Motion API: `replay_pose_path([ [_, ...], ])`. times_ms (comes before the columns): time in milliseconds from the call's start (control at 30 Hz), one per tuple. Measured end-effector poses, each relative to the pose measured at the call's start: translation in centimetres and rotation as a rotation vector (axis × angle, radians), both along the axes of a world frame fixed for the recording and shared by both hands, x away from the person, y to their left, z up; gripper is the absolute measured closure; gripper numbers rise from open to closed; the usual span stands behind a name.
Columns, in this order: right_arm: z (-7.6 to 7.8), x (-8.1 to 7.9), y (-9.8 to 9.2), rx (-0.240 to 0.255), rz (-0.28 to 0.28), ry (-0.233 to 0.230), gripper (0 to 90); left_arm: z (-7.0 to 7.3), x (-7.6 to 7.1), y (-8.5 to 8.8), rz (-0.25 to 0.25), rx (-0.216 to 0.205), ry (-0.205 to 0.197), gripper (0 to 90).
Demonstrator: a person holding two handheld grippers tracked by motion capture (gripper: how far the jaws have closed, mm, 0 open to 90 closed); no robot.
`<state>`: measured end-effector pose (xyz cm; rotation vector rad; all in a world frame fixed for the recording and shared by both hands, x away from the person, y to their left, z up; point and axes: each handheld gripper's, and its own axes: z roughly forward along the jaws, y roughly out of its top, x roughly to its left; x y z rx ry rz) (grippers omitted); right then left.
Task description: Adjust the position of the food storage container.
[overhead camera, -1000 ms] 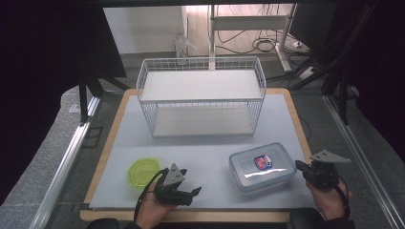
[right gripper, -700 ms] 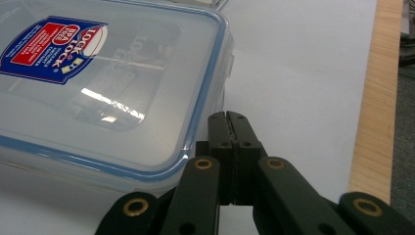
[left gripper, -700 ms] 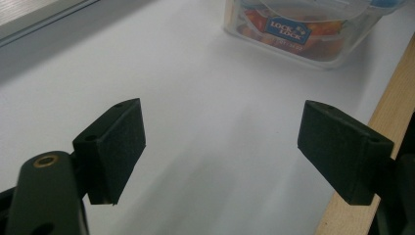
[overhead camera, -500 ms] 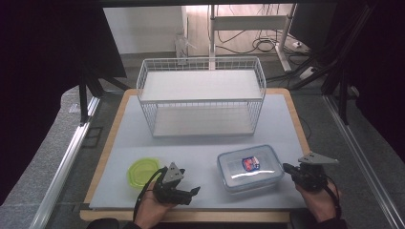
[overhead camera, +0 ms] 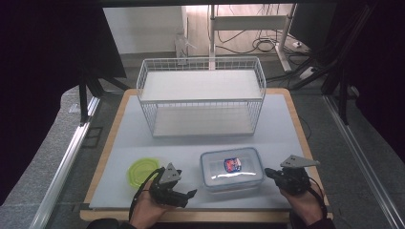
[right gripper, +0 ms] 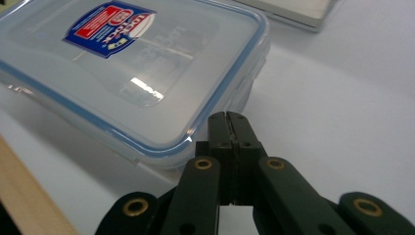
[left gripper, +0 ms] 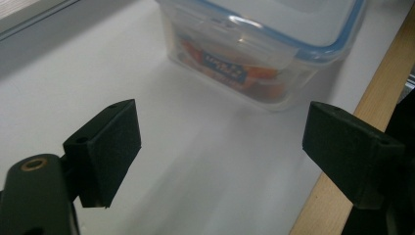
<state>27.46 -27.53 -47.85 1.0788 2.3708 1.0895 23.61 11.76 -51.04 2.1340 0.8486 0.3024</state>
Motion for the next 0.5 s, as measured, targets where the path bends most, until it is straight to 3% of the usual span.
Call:
replay_pose_path([
  [233,-0.1,-0.6,1.7,-0.005,0.057,0.001,90.0,0.1,-0.4,1.0,0.016,-0.017,-0.017,18.6],
  [367,-0.1,-0.9,2.5,-0.011,0.083,-0.004,90.0,0.4,-0.9,1.1,0.036,0.003,-0.041,22.9],
  [433,-0.1,-0.9,2.5,-0.013,0.087,-0.007,90.0,0.8,-1.3,1.4,0.050,0.007,-0.051,30.0],
  [500,-0.1,-0.9,2.4,-0.002,0.092,-0.007,88.0,1.3,-1.6,2.0,0.094,0.008,-0.068,39.1],
])
